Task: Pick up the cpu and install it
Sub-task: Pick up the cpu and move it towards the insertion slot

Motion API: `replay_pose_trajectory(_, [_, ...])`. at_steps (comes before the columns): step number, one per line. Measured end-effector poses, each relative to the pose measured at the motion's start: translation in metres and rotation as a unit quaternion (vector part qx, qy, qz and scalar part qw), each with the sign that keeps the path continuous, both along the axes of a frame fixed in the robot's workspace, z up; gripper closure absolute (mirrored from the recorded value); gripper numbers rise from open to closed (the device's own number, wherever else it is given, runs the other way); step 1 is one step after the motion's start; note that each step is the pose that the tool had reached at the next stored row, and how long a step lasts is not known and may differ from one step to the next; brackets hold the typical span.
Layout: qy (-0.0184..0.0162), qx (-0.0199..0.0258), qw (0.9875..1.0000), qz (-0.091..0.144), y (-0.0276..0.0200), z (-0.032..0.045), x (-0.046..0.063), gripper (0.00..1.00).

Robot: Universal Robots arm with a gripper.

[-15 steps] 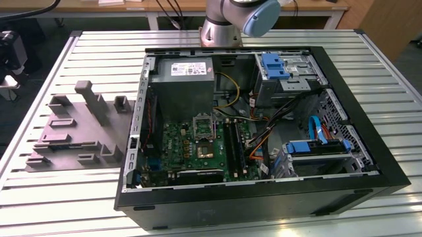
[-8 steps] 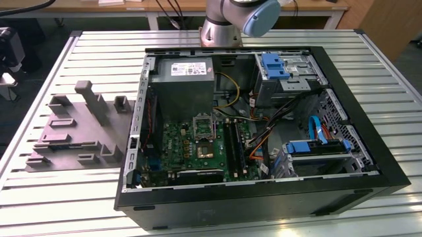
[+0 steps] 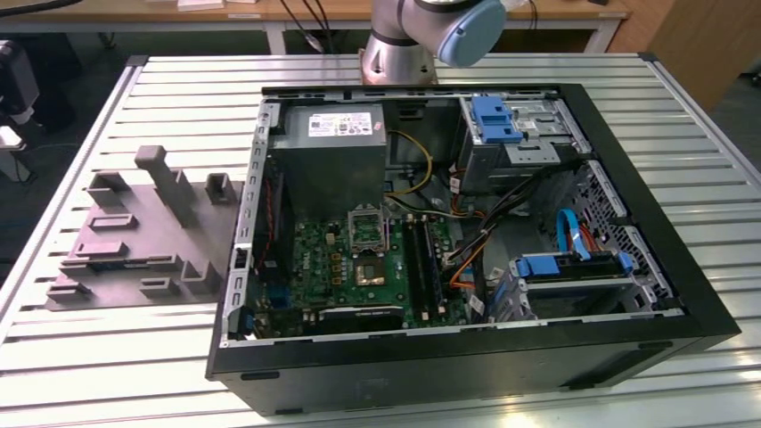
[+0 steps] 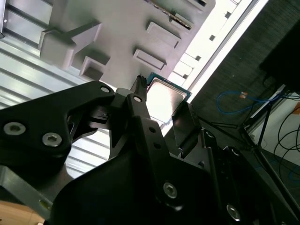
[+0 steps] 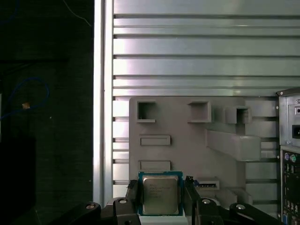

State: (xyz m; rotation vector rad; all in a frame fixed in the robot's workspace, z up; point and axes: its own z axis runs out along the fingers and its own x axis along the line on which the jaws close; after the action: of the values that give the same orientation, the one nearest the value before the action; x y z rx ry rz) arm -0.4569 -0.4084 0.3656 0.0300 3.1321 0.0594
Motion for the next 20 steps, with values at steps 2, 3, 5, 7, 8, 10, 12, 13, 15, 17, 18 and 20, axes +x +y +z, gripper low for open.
replay_pose_trajectory(2, [0.0, -0.0008, 1.0, 0.0, 0.0001, 0.0032, 0.0, 0.53])
replay_pose_trajectory(3, [0.0, -0.0011, 1.0, 0.0, 0.0001, 0.0041, 0.0, 0.53])
replay_pose_trajectory(5, [0.0, -0.0016, 1.0, 0.0, 0.0001, 0.0056, 0.0, 0.53])
replay_pose_trajectory(7, [0.0, -0.0022, 1.0, -0.001, 0.0002, 0.0069, 0.0, 0.53])
replay_pose_trajectory(8, [0.0001, -0.0025, 1.0, -0.001, 0.0002, 0.0079, 0.0, 0.53])
replay_pose_trajectory(10, [0.0, -0.0028, 1.0, -0.001, 0.0002, 0.009, 0.0, 0.53])
replay_pose_trajectory(12, [-0.0001, -0.0028, 1.0, -0.001, 0.0002, 0.0091, 0.0, 0.53])
replay_pose_trajectory(13, [-0.0001, -0.0028, 1.0, -0.001, 0.0003, 0.0092, 0.0, 0.53])
replay_pose_trajectory(15, [0.0, -0.0028, 1.0, -0.001, 0.0002, 0.0092, 0.0003, 0.53])
replay_pose_trajectory(17, [0.0, -0.0028, 1.0, -0.001, 0.0002, 0.0093, 0.0004, 0.53])
replay_pose_trajectory(18, [0.0, -0.0028, 1.0, -0.001, 0.0002, 0.0092, 0.0007, 0.53])
replay_pose_trajectory(20, [0.0, -0.0028, 1.0, -0.001, 0.0002, 0.0093, 0.0012, 0.53])
